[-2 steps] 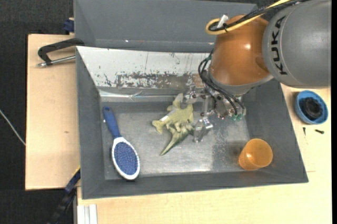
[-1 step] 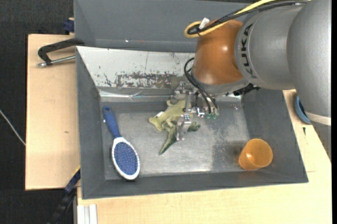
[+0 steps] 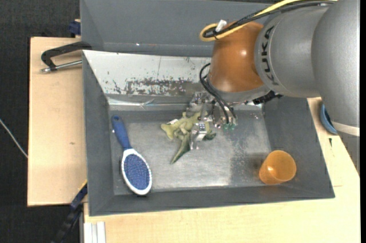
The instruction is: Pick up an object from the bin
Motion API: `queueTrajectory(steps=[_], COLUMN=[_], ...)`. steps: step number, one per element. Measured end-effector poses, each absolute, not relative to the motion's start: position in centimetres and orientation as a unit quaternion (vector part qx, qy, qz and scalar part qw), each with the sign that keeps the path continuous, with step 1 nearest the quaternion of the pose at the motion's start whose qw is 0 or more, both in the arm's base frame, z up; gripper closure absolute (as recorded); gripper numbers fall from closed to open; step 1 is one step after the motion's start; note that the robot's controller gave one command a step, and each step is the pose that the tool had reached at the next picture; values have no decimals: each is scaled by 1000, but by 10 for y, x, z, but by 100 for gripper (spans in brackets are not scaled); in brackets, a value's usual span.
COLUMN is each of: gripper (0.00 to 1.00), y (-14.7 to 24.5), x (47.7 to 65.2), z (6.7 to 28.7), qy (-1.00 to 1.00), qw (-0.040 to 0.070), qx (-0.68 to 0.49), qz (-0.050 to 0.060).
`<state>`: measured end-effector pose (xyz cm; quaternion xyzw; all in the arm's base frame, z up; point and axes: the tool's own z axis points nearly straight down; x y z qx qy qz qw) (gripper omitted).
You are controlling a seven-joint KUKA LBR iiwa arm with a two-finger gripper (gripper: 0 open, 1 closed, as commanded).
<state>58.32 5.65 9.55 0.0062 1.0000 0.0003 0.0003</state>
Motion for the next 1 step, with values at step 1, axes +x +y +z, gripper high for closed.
queueTrajectory(steps=[1], gripper=[100], y=[48], x=[572], z=[212], qy=[1000], qw=[7], qx=[20], qz=[1])
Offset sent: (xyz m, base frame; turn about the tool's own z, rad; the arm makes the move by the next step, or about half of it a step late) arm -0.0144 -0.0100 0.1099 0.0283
